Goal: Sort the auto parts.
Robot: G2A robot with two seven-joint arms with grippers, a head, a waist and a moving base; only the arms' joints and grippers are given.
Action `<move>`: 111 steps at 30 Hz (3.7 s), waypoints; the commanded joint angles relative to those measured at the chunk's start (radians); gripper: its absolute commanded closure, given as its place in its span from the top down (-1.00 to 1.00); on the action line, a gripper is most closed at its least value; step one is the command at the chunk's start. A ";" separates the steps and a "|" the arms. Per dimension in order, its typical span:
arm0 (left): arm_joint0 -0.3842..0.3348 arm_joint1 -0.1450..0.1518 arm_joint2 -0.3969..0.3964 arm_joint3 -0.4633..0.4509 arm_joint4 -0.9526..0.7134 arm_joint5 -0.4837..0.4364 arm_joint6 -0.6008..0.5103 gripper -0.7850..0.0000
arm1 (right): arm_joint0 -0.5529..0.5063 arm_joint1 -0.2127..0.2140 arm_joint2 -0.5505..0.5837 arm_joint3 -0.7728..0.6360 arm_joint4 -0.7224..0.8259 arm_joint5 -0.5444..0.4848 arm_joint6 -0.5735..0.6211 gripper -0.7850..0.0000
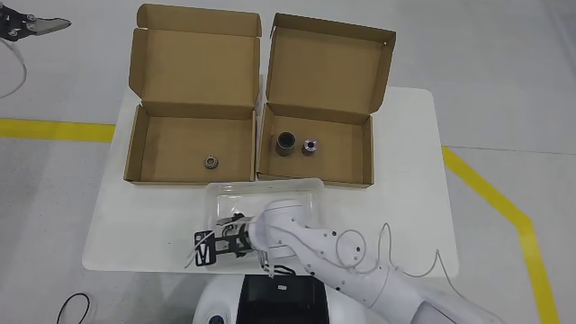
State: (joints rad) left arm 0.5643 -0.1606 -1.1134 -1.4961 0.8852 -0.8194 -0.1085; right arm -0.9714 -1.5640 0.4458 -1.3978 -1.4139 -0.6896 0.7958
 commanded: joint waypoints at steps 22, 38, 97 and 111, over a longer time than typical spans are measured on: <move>0.000 0.000 0.000 0.000 0.000 0.000 0.000 1.00 | -0.058 0.020 0.057 -0.101 -0.105 0.148 0.020 -1.00; 0.000 0.000 0.000 0.000 0.000 0.000 0.000 1.00 | -0.221 0.117 0.260 -0.223 -0.108 0.032 -0.567 -1.00; 0.000 0.000 0.000 0.000 0.000 0.000 0.000 1.00 | 0.174 0.101 0.475 -0.319 0.131 -0.020 -1.025 -1.00; 0.000 0.000 0.000 0.000 0.000 0.000 0.000 1.00 | 0.100 0.108 0.444 -0.252 0.020 -0.016 -1.111 -1.00</move>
State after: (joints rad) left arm 0.5643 -0.1606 -1.1134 -1.4961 0.8852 -0.8194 -0.1085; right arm -0.8640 -1.4565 0.8911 -1.6635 -1.3936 -0.7043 -0.3102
